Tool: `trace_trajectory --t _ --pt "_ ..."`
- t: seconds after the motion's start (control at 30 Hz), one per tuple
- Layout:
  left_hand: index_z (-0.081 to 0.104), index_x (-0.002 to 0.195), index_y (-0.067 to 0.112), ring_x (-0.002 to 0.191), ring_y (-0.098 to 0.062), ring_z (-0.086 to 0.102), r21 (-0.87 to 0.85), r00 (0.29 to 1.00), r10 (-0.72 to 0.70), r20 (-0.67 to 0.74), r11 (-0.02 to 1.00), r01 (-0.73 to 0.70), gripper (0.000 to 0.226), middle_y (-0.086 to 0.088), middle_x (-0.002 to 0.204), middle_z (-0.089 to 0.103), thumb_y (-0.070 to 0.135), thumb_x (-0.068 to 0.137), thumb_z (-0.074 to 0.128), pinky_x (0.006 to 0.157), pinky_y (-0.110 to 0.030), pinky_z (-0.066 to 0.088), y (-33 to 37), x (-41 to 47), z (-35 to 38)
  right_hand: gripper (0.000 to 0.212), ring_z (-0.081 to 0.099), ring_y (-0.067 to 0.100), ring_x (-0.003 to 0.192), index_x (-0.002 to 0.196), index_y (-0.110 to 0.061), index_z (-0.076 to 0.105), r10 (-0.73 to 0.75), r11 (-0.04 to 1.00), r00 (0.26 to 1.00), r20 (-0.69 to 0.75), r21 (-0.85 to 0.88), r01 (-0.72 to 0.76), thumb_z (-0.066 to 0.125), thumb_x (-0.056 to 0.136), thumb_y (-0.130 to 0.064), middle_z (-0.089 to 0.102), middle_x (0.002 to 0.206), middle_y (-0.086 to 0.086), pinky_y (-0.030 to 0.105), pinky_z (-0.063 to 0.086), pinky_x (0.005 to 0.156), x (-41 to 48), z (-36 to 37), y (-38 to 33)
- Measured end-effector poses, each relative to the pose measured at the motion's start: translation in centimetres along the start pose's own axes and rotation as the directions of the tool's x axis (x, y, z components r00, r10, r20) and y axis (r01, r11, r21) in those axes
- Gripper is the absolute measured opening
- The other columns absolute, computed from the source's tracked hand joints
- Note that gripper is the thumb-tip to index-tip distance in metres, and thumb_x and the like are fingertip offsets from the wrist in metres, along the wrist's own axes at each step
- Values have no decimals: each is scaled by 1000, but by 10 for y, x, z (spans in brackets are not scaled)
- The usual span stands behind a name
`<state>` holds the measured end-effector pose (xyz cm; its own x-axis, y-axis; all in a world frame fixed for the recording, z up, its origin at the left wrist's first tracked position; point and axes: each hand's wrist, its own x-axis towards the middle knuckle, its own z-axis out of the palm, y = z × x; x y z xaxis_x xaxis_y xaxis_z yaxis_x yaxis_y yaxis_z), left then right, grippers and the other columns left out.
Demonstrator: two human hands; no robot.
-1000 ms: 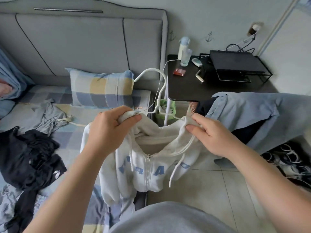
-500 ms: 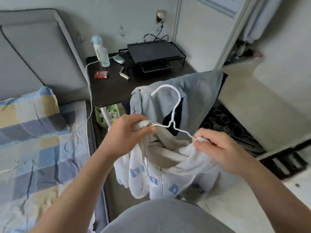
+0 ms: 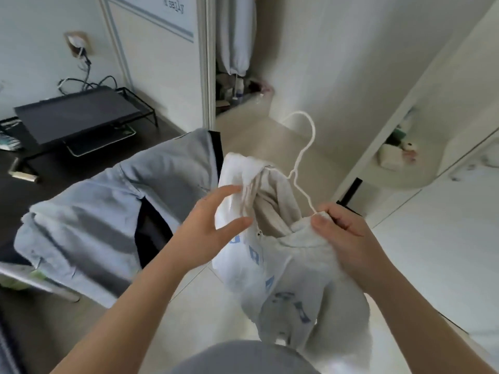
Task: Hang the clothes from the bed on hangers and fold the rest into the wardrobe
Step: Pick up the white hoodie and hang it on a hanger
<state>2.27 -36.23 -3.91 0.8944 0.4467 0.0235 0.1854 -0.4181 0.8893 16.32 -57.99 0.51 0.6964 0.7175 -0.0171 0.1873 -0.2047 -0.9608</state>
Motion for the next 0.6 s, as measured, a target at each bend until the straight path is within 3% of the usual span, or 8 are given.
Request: trace_trajectory --t 0.1,0.23,0.37,0.6 --pt "48 128 59 115 14 48 -4 998 -10 68 1000 11 58 36 135 47 77 75 56 96 -19 43 11 22 8 27 42 5 55 69 -13 53 27 996 996 -89 86 -19 60 92 -26 44 61 -8 15 37 51 28 -2 -5" --pt "58 123 48 121 10 48 -14 989 16 148 1000 -14 44 29 127 56 63 82 61 102 -24 44 20 48 4 37 49 5 56 63 -28 57 60 983 980 -192 184 -24 56 99 -19 50 60 -12 17 43 52 73 7 -17" --pt "63 109 41 112 6 57 -12 976 63 211 998 -62 29 27 112 64 56 84 66 99 -29 48 22 78 -12 23 51 15 70 75 -15 55 37 982 935 -353 187 31 57 92 -30 52 74 1 33 45 67 131 21 -38" --pt "59 99 44 104 10 58 -53 953 214 216 977 -207 40 29 107 63 70 71 67 89 -19 47 36 159 -60 18 50 17 77 92 -4 51 -50 981 808 -587 123 150 53 95 -22 50 86 5 35 43 72 245 31 -96"
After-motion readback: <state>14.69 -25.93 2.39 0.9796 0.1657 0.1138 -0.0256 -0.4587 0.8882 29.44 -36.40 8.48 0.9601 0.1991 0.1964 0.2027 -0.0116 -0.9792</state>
